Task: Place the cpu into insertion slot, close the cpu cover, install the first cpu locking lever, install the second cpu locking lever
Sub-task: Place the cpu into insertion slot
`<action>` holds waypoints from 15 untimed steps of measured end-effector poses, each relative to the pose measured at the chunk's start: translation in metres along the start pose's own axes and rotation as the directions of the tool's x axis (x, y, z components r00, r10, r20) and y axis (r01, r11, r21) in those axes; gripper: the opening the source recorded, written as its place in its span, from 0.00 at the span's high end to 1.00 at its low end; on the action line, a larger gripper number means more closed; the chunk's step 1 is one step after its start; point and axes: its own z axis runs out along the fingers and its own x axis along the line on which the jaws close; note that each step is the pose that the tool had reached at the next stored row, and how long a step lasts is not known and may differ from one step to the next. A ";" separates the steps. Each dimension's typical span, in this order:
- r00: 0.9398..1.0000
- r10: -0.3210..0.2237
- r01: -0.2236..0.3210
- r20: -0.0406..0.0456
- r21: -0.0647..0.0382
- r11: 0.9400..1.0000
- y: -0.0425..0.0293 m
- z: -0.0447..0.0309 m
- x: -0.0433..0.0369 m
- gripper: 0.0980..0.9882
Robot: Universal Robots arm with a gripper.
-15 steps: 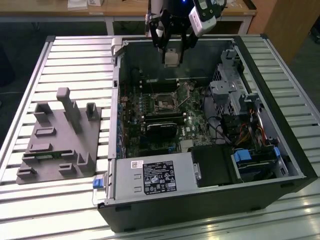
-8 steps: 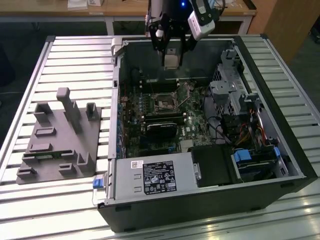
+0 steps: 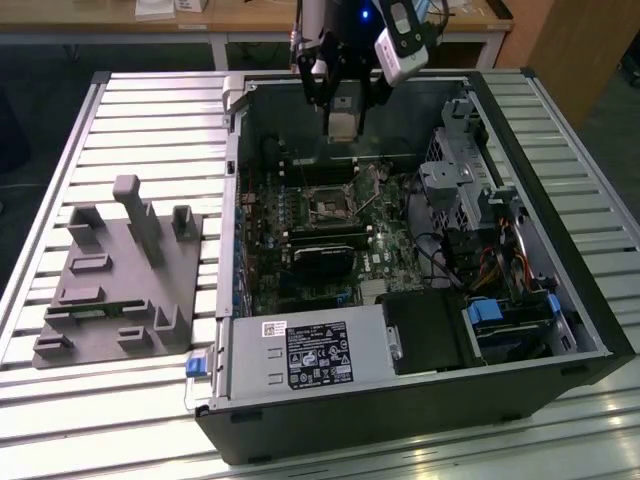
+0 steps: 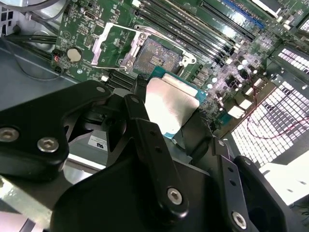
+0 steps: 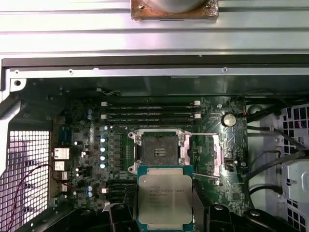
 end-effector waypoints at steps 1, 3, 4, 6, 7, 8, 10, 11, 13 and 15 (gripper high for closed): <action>1.000 0.000 0.000 0.000 0.000 1.000 0.0002 0.0005 0.0000 0.50; 1.000 0.000 0.000 0.000 0.000 1.000 0.0004 0.0018 0.0000 0.50; 1.000 0.000 0.000 0.000 0.000 1.000 0.0005 0.0030 -0.0001 0.50; 1.000 0.000 0.000 0.000 0.000 1.000 0.0004 0.0057 -0.0001 0.50; 1.000 0.000 0.000 0.000 0.000 1.000 0.0004 0.0072 -0.0001 0.50; 1.000 0.000 0.000 0.000 0.000 1.000 0.0003 0.0087 -0.0001 0.50; 1.000 0.000 0.000 0.000 0.000 1.000 0.0002 0.0113 -0.0002 0.50; 1.000 0.000 0.000 0.000 0.000 1.000 0.0001 0.0125 -0.0002 0.50; 1.000 0.000 0.000 0.000 0.000 1.000 0.0000 0.0147 -0.0003 0.50; 1.000 0.000 0.000 0.000 0.000 1.000 -0.0003 0.0174 -0.0003 0.50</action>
